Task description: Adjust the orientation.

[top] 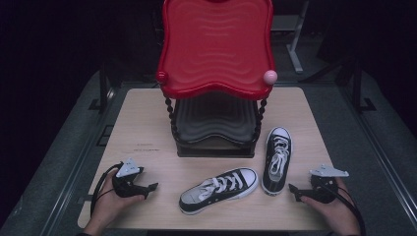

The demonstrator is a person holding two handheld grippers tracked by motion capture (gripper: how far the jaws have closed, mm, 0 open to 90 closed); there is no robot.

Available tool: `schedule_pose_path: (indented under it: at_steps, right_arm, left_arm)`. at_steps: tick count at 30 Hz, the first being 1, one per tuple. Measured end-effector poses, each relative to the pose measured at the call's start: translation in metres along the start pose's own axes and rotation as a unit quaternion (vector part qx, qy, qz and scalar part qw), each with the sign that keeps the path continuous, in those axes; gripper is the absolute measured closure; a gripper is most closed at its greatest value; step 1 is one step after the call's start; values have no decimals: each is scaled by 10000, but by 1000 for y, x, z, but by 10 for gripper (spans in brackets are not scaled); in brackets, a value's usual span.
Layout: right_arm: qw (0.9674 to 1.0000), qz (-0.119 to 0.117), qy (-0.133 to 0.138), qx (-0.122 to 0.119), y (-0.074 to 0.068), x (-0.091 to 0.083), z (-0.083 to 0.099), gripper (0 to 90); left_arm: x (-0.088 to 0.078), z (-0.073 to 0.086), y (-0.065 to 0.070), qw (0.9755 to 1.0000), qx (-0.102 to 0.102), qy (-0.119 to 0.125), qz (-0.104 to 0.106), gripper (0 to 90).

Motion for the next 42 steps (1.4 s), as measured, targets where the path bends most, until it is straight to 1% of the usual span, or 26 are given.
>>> schedule_pose_path:
  at_steps: [7, 8, 10, 11, 12, 15, 16, 17, 19, 21, 23, 25, 27, 28, 32, 35, 37, 39, 42]
  right_arm:
    - [10000, 2, -3, -1, 0, 0, 0, 38]
    - [10000, 2, -4, -1, 0, 0, 0, 37]
    - [10000, 3, -6, 7, 0, 0, 0, 37]
    - [10000, 6, -6, 11, 0, 0, -1, 36]
    - [10000, 7, -5, 13, 0, 1, -1, 36]
    - [10000, 12, 2, 19, 1, 1, -1, 37]
    - [10000, 14, 2, 21, 1, 1, -1, 37]
    - [10000, 14, 3, 22, 1, 1, -1, 37]
    - [10000, 16, 6, 18, 1, 1, -1, 37]
    - [10000, 16, 6, 21, 1, 1, -1, 37]
    - [10000, 18, 5, 22, 1, 1, -1, 37]
    - [10000, 17, 5, 22, 1, 1, -1, 37]
    - [10000, 17, 4, 21, 1, 1, -1, 37]
    - [10000, 15, 0, 31, 1, 1, -1, 37]
    - [10000, 14, 3, 23, 1, 1, -1, 37]
    - [10000, 12, 1, 18, 2, 1, -1, 37]
    - [10000, 12, 0, 18, 2, 1, -2, 37]
    - [10000, 12, 0, 20, 2, 1, -2, 37]
    - [10000, 10, -1, 20, 2, 1, -2, 37]
  left_arm:
    - [0, 0, -1, 10000, 24, 23, 21, 151]
    - [-1, 0, -1, 10000, 36, 28, 44, 176]
    - [-3, -3, -2, 9999, 68, -54, 100, 267]
    - [-4, -4, -2, 9998, 89, -92, 143, 294]
    - [-5, -6, -2, 9998, 71, -76, 192, 311]
    - [-10, -15, -2, 9996, -51, 27, 264, 385]
    - [-12, -19, -1, 9995, -38, 62, 320, 410]
    - [-13, -24, 0, 9992, -7, 130, 387, 443]
    - [-15, -35, 3, 9986, 72, 185, 497, 486]
    - [-16, -46, 6, 9974, 192, 240, 645, 532]
    - [-17, -57, 12, 9964, 241, 305, 759, 575]
    - [-16, -68, 17, 9944, 292, 399, 936, 614]
    - [-15, -80, 23, 9917, 335, 518, 1129, 636]
    - [-14, -85, 26, 9904, 411, 549, 1199, 639]
    - [-7, -106, 40, 9854, 701, 613, 1423, 647]
    - [-1, -119, 50, 9808, 876, 662, 1609, 647]
    - [3, -127, 56, 9782, 963, 693, 1706, 642]
    - [7, -134, 62, 9749, 1064, 725, 1817, 636]
    - [15, -142, 69, 9716, 1179, 698, 1927, 633]
Point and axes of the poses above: each handheld gripper's, and its own axes: x roughly forward along the jaws, z roughly out of its underside, y roughly to its right, the point moved 1 cm from there along x, roughly forward along the jaws, and after that the axes turned 14 degrees about x, right-handed, at the moved point
